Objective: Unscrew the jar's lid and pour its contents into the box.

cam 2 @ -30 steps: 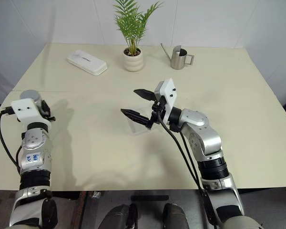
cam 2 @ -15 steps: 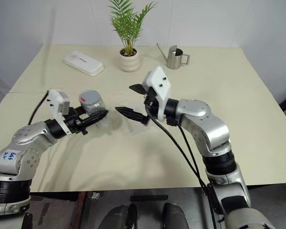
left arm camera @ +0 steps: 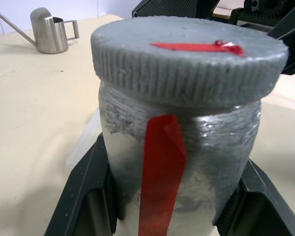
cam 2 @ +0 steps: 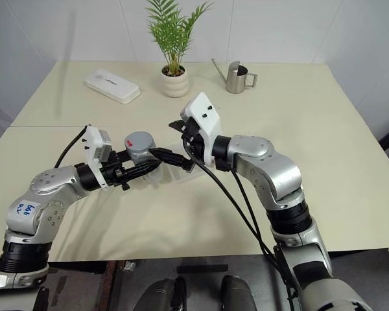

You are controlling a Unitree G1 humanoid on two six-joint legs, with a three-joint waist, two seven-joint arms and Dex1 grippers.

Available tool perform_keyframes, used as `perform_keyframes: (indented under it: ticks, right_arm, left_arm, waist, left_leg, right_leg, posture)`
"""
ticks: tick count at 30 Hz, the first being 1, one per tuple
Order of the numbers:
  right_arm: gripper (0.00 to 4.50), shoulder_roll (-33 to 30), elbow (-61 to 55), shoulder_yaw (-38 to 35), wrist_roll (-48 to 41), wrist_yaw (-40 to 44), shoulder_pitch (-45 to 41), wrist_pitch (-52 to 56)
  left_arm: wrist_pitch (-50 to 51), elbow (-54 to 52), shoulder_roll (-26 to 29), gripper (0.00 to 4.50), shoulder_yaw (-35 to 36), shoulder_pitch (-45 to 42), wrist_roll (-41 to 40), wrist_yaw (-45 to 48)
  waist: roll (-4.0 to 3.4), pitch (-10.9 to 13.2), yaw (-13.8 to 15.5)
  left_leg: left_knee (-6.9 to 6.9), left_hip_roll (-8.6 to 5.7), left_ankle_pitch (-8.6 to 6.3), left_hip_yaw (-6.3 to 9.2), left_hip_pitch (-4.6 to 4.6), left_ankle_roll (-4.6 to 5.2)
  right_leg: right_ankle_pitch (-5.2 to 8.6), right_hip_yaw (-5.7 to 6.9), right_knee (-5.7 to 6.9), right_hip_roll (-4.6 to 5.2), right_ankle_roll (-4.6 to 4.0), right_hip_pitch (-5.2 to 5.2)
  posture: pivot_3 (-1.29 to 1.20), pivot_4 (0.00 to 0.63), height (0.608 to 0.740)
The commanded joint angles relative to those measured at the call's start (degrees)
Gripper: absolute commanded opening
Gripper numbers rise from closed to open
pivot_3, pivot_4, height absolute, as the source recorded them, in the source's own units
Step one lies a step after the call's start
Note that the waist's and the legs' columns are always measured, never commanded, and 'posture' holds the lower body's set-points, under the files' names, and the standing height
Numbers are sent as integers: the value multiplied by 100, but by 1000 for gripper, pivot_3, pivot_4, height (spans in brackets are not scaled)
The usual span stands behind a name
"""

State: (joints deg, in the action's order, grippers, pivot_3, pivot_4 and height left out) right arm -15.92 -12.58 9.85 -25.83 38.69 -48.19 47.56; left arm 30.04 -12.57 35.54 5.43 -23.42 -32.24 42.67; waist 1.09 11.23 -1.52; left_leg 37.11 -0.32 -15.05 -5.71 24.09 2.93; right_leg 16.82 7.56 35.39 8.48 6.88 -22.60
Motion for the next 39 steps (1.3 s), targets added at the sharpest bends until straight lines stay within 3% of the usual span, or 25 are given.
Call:
perform_keyframes:
  ticks: [1,15,18,22,27,32,39]
  right_arm:
    - [4500,286,-249,151,-305,116,-168,97]
    - [4500,361,-205,231,-309,207,-149,-59]
    - [3892,353,-208,194,-330,219,-82,-117]
    - [2606,330,-285,110,-432,281,48,-164]
    - [2568,210,-291,32,-497,421,217,-310]
    - [2568,-351,141,93,-555,1656,79,-961]
    - [2568,-1122,1207,445,-487,3639,-762,-1598]
  left_arm:
    - [-133,-321,-93,1928,-273,-99,2,257]
    - [-314,-213,-128,1928,-293,-117,129,449]
    - [-333,-199,-135,1928,-260,-142,109,441]
    - [-368,-177,-174,1928,-140,-158,22,440]
    - [-401,-182,-293,1928,48,-210,-255,531]
    - [-347,-111,-311,1928,127,-426,-820,1198]
    - [-300,63,-47,1928,-268,-776,-763,2319]
  waist:
    - [0,0,0]
    - [0,0,-2]
    - [0,0,-3]
    - [0,0,-2]
    - [0,0,-1]
    - [0,0,3]
    - [0,1,-11]
  left_leg:
    - [0,0,0,0,0,0]
    - [1,0,0,0,0,0]
    - [0,0,0,0,0,0]
    - [1,0,0,0,0,0]
    - [0,0,0,0,0,0]
    - [2,0,-1,0,1,2]
    - [6,1,1,-7,-3,7]
  right_leg:
    - [0,0,0,0,0,0]
    - [0,-1,0,0,0,0]
    - [0,0,0,0,0,0]
    - [0,0,0,0,0,0]
    - [0,-1,0,0,0,0]
    - [0,1,-3,0,0,1]
    - [0,-1,-3,-1,0,3]
  posture:
    - [0,150,740]
    - [0,150,740]
    - [0,150,740]
    - [0,150,740]
    - [0,150,740]
    - [0,150,740]
    - [0,150,740]
